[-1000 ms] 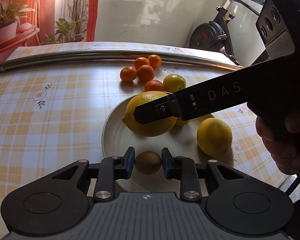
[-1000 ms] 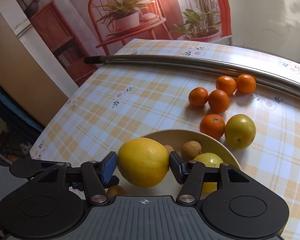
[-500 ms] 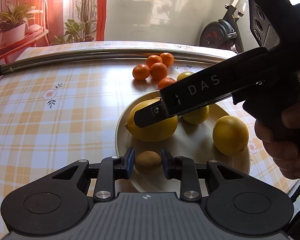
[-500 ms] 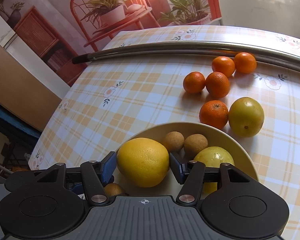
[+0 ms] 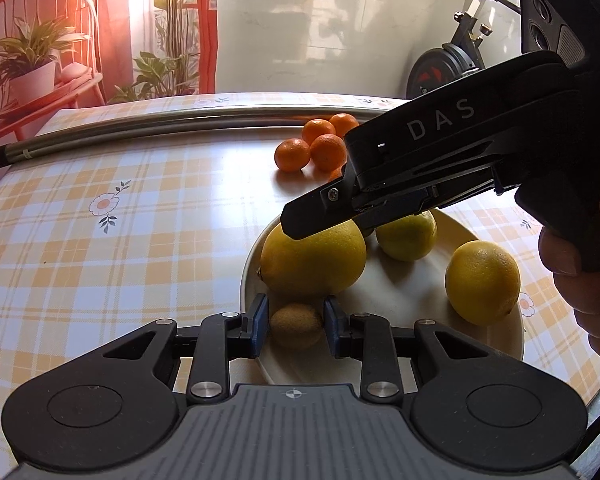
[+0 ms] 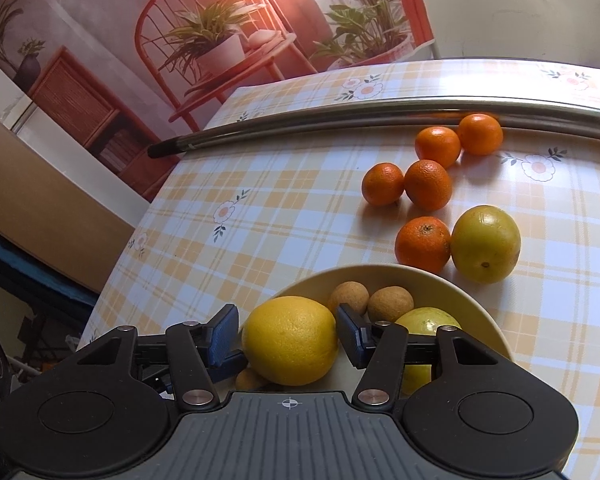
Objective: Organize fruits
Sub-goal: 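Carry the grapefruit into the plate with the right tool while the left tool lowers the kiwi in, then move the right tool to a yellow-green grapefruit while the left tool reaches a mandarin orange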
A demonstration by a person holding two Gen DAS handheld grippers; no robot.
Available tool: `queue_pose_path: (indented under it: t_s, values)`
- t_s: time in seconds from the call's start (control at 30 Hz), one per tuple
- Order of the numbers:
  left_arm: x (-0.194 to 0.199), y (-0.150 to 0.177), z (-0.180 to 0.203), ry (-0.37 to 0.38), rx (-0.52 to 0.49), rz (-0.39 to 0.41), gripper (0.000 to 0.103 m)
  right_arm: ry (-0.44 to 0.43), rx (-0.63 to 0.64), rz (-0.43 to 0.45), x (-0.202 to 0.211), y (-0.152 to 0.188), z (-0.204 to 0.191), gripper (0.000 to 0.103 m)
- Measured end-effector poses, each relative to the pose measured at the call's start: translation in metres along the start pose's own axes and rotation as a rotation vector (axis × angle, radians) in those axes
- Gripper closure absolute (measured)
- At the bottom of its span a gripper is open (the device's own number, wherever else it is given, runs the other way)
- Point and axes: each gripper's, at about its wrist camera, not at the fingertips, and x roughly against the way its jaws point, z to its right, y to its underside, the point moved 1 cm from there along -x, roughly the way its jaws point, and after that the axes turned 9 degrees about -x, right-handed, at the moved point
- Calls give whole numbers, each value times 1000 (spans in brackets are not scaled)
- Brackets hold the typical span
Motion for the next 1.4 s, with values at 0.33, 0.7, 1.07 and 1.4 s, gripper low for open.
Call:
queue_pose_path:
  t_s: [0.33, 0.7, 1.07, 1.4]
  values:
    - [10, -1, -2, -2, 37, 63, 62, 41, -44, 191, 44, 4, 17, 51]
    - [20, -9, -11, -2, 110, 124, 62, 250, -8, 390, 87, 22, 53, 51]
    - [54, -58, -41, -67, 72, 236, 62, 290, -9, 512, 113, 12, 63, 51]
    - [61, -86, -56, -114, 77, 290, 62, 317, -17, 571, 121, 14, 76, 51]
